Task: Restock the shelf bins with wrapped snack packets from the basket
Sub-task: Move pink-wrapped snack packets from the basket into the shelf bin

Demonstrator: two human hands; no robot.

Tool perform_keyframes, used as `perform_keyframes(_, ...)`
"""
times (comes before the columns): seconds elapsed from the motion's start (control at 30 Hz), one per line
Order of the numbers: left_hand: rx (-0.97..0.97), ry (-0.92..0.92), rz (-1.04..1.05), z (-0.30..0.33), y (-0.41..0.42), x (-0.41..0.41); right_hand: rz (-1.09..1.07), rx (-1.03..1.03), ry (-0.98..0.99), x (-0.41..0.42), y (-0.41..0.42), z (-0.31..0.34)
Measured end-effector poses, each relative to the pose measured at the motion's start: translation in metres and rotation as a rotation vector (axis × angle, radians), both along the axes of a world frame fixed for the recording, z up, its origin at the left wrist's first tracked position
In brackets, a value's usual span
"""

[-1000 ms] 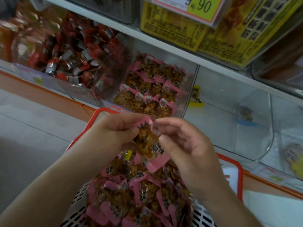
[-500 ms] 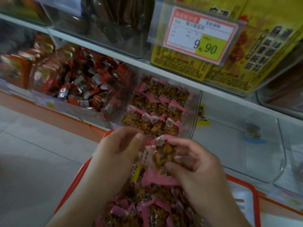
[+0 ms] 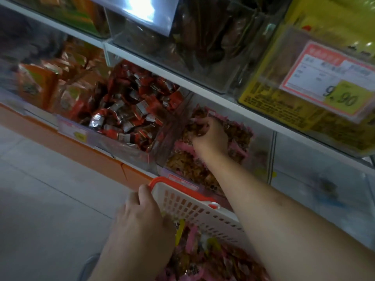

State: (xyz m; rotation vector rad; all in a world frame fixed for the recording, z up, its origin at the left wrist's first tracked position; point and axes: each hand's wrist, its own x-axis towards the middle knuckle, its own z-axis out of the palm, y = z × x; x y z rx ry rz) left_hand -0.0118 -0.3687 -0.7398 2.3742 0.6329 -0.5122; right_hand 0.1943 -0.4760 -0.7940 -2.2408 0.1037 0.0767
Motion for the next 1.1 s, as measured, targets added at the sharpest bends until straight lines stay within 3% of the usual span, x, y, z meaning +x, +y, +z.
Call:
perform_keyframes(0.07,0.013,-0.003,-0.010,0.001,0.000,0.001,0.017,-0.070,0.000,0.004,0.004,-0.010)
perform_keyframes(0.2,0.041,-0.004,-0.024,0.002,-0.001,0.001,0.063,-0.398,-0.053,0.003,0.004,-0.017)
perform_keyframes(0.3,0.027,0.014,-0.019,0.000,0.001,0.001,0.102,-0.466,-0.047,0.002,0.005,-0.011)
perform_keyframes(0.5,-0.013,0.029,-0.007,0.001,0.008,0.003,0.103,-0.322,-0.081,-0.005,-0.004,-0.002)
perform_keyframes(0.6,-0.009,0.009,-0.004,0.003,0.015,0.010,0.103,-0.295,-0.194,-0.022,-0.017,0.012)
perform_keyframes(0.8,-0.030,-0.022,-0.015,0.004,0.032,0.000,0.179,-0.124,-0.298,-0.137,-0.049,0.045)
perform_keyframes(0.87,-0.029,-0.023,-0.032,0.001,0.037,-0.006,0.248,-0.088,-0.228,-0.181,-0.056,0.045)
perform_keyframes(0.93,-0.036,-0.010,-0.057,-0.001,0.042,-0.013,0.316,-0.101,-0.018,-0.216,-0.056,0.031)
perform_keyframes(1.1,0.014,-0.035,-0.109,-0.004,0.044,-0.025,0.522,-0.334,0.430,-0.249,-0.029,-0.047)
